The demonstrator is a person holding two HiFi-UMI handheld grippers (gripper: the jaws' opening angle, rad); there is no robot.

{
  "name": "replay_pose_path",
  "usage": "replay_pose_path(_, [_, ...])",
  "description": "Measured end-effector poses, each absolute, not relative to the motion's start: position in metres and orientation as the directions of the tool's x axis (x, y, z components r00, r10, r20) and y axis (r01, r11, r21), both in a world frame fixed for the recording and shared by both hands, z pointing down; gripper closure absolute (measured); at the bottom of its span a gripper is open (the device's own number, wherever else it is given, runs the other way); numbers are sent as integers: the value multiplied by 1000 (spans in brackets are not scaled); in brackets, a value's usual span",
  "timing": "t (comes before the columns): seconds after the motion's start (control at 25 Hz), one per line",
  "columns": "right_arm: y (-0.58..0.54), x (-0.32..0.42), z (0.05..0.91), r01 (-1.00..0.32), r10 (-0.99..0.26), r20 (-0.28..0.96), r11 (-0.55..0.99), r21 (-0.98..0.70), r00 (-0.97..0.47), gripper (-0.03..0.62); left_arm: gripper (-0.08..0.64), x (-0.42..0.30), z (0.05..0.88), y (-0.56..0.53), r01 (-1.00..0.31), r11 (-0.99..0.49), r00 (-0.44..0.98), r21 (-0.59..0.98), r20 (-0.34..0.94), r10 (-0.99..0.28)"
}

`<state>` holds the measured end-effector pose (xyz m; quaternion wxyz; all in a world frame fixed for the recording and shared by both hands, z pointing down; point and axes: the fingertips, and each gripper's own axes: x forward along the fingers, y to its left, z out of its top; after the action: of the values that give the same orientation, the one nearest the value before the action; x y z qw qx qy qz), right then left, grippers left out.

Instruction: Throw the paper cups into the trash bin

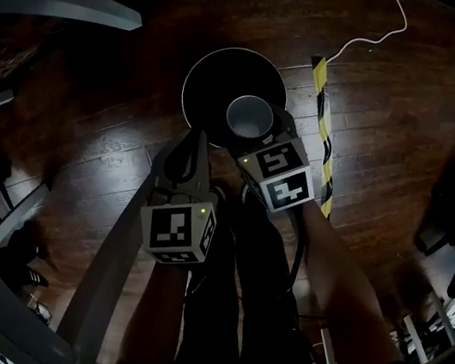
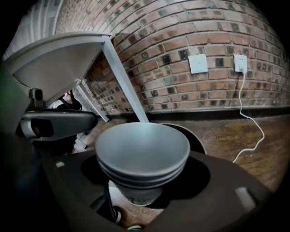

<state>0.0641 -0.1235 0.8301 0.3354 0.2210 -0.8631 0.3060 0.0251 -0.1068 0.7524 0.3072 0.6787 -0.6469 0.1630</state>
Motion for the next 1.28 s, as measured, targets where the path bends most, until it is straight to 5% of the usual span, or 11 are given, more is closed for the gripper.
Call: replay_pose_path(1.28, [-113,69,873,-657,-152,806,673,-340,-572,189,555,28,800,-97,-975,35,132,221,693,-709])
